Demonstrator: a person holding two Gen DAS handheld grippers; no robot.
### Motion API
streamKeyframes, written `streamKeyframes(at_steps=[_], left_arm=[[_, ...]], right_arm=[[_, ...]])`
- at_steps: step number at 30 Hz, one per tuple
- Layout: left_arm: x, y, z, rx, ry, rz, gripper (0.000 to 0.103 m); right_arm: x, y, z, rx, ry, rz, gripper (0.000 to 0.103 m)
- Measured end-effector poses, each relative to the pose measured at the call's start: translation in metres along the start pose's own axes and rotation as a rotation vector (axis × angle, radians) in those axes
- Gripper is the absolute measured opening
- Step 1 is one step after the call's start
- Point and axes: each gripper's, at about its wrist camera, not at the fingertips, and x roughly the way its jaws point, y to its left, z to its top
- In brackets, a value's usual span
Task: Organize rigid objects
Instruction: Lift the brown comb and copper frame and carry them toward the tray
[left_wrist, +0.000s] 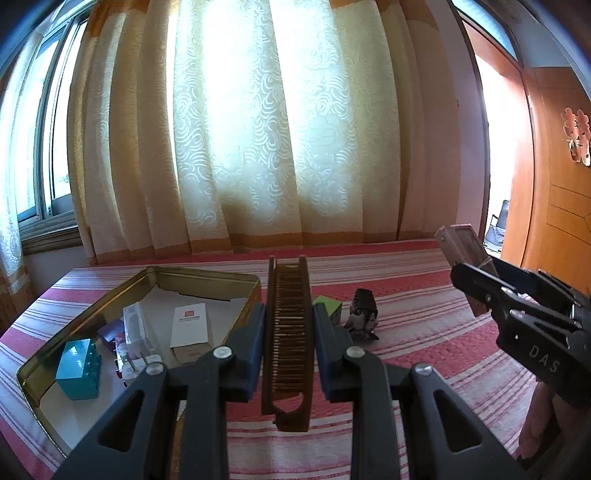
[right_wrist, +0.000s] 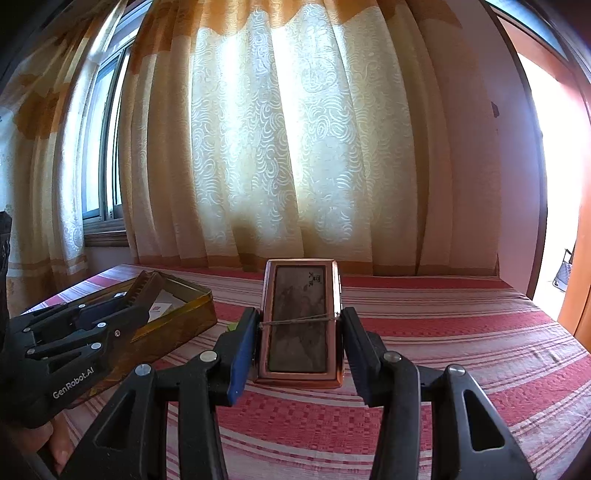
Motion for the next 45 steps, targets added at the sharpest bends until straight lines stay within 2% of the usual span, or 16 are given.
streamKeyframes(at_steps=[45], left_arm=[[-0.019, 0.045, -0.005, -0.042, -0.030, 0.082, 0.024]], right_arm=[[0.005, 0.059, -0.001, -0.053, 0.003, 0.127, 0.048]])
